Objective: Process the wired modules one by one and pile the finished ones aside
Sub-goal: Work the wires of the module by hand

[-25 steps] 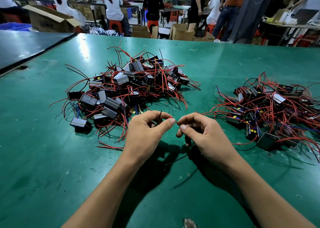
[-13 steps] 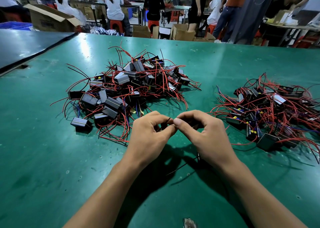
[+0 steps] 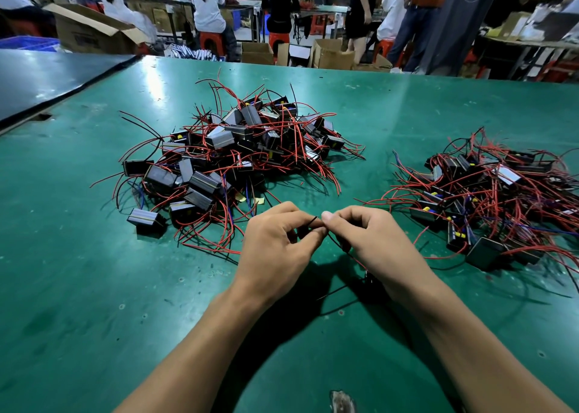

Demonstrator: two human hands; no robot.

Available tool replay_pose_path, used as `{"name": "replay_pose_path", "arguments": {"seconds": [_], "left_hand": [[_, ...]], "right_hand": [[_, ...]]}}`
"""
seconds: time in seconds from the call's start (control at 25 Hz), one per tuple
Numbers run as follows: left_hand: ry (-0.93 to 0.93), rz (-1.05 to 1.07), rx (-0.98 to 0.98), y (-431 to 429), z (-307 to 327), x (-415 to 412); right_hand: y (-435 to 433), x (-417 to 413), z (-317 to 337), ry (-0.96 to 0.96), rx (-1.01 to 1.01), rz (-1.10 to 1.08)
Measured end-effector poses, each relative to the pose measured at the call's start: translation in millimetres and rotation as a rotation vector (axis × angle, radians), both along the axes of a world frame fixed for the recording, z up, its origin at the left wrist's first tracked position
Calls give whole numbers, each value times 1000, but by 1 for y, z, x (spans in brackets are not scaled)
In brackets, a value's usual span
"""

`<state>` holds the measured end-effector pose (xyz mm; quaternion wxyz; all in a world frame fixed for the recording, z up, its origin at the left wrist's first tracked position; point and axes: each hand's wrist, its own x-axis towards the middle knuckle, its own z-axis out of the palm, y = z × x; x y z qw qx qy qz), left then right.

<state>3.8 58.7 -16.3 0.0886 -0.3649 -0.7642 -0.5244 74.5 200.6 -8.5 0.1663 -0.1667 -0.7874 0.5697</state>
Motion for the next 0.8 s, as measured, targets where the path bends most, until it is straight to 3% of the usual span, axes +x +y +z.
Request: {"name": "replay_pose_path", "arguments": {"seconds": [0.32, 0.8], "left_hand": [[-280, -75, 41, -3, 4, -6], [-241, -84, 14, -6, 7, -7]], "right_hand": [[16, 7, -1, 385, 570, 51], [28, 3, -12, 385, 712, 155]]}}
